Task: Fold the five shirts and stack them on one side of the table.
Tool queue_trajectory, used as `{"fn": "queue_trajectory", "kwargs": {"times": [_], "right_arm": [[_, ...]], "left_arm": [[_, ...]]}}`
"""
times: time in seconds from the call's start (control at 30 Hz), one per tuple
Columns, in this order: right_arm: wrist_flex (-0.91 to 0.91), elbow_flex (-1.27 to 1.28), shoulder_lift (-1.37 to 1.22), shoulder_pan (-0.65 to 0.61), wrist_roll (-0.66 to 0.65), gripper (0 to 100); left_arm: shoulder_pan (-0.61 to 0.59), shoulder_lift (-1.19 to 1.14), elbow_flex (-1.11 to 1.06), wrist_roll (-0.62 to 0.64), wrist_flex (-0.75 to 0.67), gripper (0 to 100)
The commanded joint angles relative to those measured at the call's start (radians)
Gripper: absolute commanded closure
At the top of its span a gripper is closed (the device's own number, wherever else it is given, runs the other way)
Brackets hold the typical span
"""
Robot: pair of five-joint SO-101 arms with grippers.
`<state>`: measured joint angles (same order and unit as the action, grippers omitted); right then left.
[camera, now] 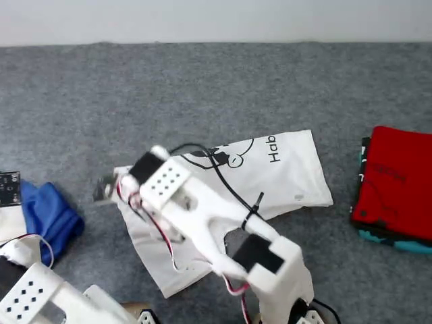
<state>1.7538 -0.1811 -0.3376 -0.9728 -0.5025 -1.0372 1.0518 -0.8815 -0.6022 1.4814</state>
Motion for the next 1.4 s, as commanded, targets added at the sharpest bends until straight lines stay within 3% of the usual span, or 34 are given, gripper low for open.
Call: {"fn": "queue_trajectory", "kwargs": {"times": [0.0, 0.07, 0.3, 0.43, 1.03, 1.37], "right_arm": [[-0.016, 0.132, 0.15, -0.047, 0.005, 78.8], [-0.073, 0.242, 0.213, -0.073, 0.006, 74.2], [-0.349, 0.7, 0.476, -0.217, 0.006, 73.9], [-0.519, 0.85, 0.545, -0.232, 0.0, 73.9], [-0.596, 0.769, 0.248, -0.223, -0.08, 74.4], [-0.593, 0.723, 0.183, -0.223, -0.08, 94.6]], "left_arm": [[-0.006, 0.009, 0.012, -0.025, -0.025, 98], [-0.008, 0.011, 0.013, -0.028, -0.025, 98], [-0.012, 0.011, 0.012, -0.051, -0.02, 98], [-0.014, 0.011, 0.012, -0.054, -0.02, 98], [-0.014, 0.011, 0.019, -0.055, -0.02, 98], [-0.014, 0.012, 0.019, -0.055, -0.02, 98]]}}
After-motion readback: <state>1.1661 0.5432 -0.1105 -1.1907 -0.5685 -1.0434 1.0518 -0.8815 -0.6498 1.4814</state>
